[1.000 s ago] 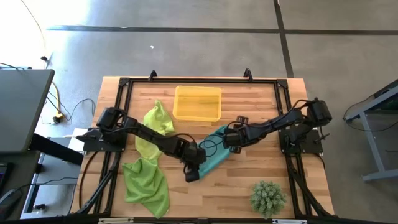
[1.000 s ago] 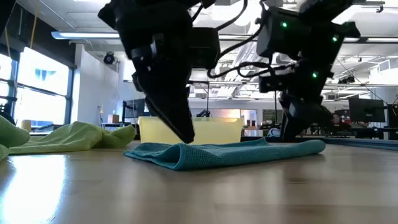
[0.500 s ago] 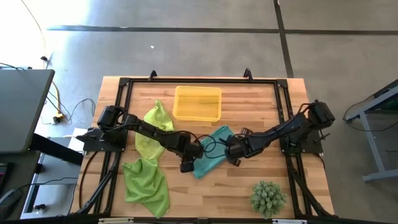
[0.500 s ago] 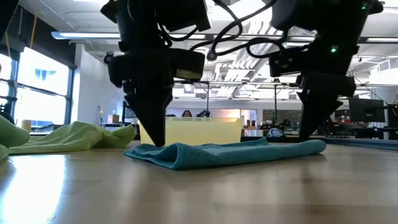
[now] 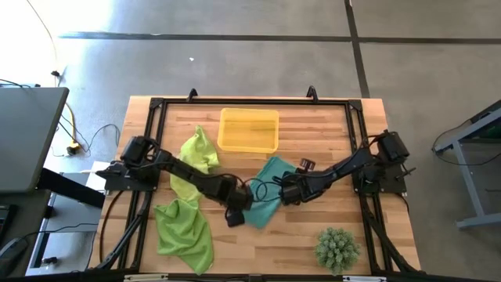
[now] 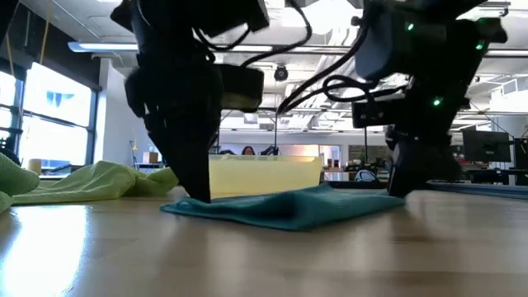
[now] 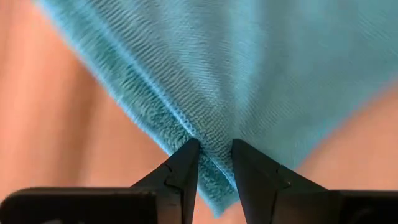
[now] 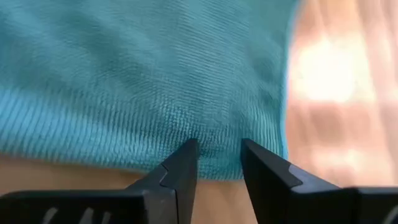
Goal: Roll microfiber towels into tight, uniform cylinder then place into a basket
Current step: Roll the blue microfiber towel
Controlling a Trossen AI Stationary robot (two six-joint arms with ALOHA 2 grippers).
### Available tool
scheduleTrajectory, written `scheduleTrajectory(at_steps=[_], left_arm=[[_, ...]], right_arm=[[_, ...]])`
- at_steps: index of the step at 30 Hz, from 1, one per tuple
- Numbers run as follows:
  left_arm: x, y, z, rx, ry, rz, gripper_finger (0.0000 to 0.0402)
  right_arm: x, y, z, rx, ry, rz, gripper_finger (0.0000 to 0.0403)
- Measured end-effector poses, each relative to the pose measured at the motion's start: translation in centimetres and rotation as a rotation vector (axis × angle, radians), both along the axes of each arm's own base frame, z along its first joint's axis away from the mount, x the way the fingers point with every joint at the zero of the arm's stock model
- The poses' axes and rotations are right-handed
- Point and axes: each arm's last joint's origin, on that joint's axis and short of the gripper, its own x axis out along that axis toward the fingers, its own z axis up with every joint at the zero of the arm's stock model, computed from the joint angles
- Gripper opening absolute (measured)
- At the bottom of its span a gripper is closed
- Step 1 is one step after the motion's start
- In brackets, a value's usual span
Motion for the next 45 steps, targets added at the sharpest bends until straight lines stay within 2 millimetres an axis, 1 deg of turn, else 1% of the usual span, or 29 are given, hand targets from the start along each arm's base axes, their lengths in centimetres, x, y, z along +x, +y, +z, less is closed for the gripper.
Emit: scheduleTrajectory(at_steps=[4,7,10,13,19,23,27,30,33,36,38,39,41,43,45], left_arm=[[0.8,-1.5,0.4,-0.061,-0.115,-0.080,0.0087],[1.2,-2.3,0.7,-0.028,-0.183,-0.164,0.0087],[1.2,-2.4,0.9,0.026,-0.177,-0.204,0.0087],[1.2,-2.2,1.2,0.069,-0.138,-0.258,0.0087],[1.2,-1.8,2.1,0.136,-0.066,-0.381,0.0087],[1.0,-1.3,2.4,0.243,-0.006,-0.491,0.0087],[0.5,-0.6,2.7,0.352,0.093,-0.636,0.0087],[0.2,0.4,2.6,0.388,0.164,-0.701,0.0087],[-0.3,1.8,2.5,0.361,0.240,-0.701,0.0087],[-0.9,3.0,2.5,0.284,0.293,-0.681,0.0087],[-1.6,3.5,2.8,0.226,0.276,-0.663,0.0087],[-1.7,3.7,3.1,0.204,0.241,-0.650,0.0087],[-2.3,3.9,3.8,0.173,0.157,-0.625,0.0087],[-3.2,3.9,4.7,0.162,0.077,-0.605,0.0087],[-4.2,3.9,5.8,0.166,-0.042,-0.571,0.0087]], right_arm=[[0.3,-1.4,0.1,-0.073,0.031,0.029,0.0116],[0.5,-2.4,0.2,-0.123,0.049,0.038,0.0116],[0.3,-3.0,0.5,-0.136,0.081,0.059,0.0116],[0.0,-2.9,1.5,-0.112,0.082,0.088,0.0116],[-1.0,-1.1,4.6,-0.007,-0.038,0.132,0.0116],[-1.7,0.3,6.1,0.057,-0.135,0.125,0.0116],[-2.2,1.8,6.6,0.111,-0.218,0.086,0.0116],[-2.4,2.9,6.6,0.146,-0.253,0.062,0.0116],[-2.7,3.6,6.6,0.182,-0.268,0.047,0.0116],[-2.9,4.1,6.6,0.195,-0.276,0.041,0.0116],[-2.9,4.4,6.6,0.201,-0.280,0.051,0.0116],[-3.0,4.5,6.6,0.202,-0.280,0.055,0.0116],[-3.1,4.7,6.6,0.203,-0.279,0.063,0.0116],[-3.1,4.8,6.6,0.206,-0.282,0.065,0.0116],[-3.2,4.9,6.6,0.213,-0.290,0.054,0.0116]])
